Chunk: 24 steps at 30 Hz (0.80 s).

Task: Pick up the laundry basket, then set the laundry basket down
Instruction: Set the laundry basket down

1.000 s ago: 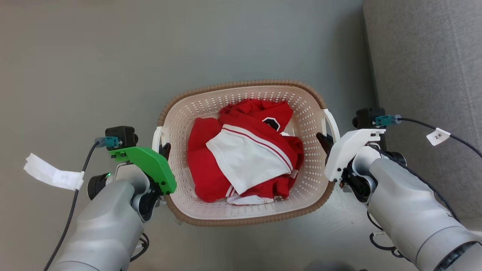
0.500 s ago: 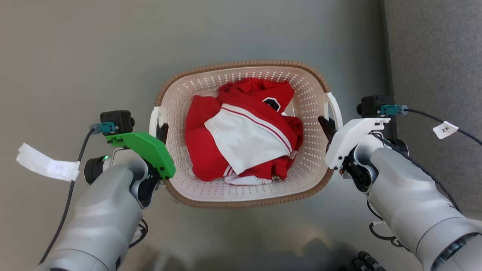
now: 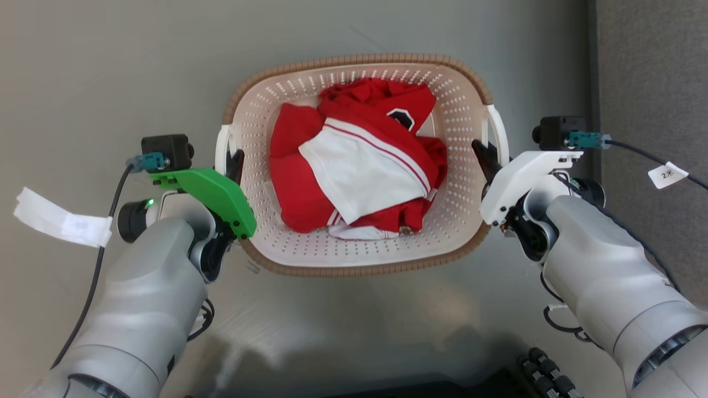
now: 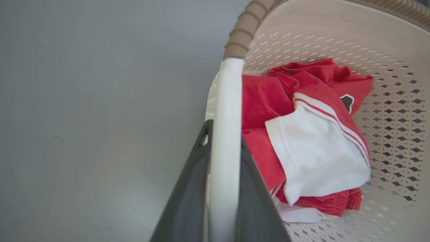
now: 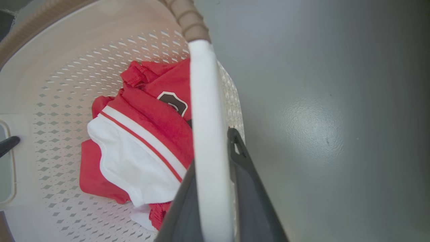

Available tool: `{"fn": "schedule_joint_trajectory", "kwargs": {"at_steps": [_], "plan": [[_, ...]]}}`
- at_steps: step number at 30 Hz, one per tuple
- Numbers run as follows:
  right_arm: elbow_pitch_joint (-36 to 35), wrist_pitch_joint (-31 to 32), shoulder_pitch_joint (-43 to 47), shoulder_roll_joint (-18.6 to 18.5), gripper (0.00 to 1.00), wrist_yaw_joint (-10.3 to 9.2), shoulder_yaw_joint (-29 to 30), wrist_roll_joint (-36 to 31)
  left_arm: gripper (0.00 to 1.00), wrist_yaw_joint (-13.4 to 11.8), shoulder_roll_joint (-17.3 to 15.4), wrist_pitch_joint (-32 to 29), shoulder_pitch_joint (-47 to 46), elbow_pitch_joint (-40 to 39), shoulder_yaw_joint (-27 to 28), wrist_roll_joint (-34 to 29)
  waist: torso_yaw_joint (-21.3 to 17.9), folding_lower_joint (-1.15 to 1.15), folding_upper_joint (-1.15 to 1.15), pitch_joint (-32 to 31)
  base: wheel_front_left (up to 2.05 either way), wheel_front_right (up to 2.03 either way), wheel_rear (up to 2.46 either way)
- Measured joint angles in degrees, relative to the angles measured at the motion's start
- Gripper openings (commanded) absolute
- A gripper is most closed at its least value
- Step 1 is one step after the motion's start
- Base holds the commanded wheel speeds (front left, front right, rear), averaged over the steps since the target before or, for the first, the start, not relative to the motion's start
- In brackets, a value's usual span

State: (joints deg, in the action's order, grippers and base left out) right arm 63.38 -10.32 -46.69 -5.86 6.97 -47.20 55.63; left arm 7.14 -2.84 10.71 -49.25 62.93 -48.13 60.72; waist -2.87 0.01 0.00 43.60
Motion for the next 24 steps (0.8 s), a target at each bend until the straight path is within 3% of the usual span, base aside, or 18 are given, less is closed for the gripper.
{"fn": "schedule_joint_trajectory", "kwargs": {"at_steps": [24], "plan": [[0.4,-2.77,-4.0,-0.62,0.0,0.07,-0.48,0.23,0.0,0.0,0.32,2.54,-4.13,0.35,-0.38,-0.49,1.4,0.0,0.0,7.83,0.0,0.0,0.0]]}}
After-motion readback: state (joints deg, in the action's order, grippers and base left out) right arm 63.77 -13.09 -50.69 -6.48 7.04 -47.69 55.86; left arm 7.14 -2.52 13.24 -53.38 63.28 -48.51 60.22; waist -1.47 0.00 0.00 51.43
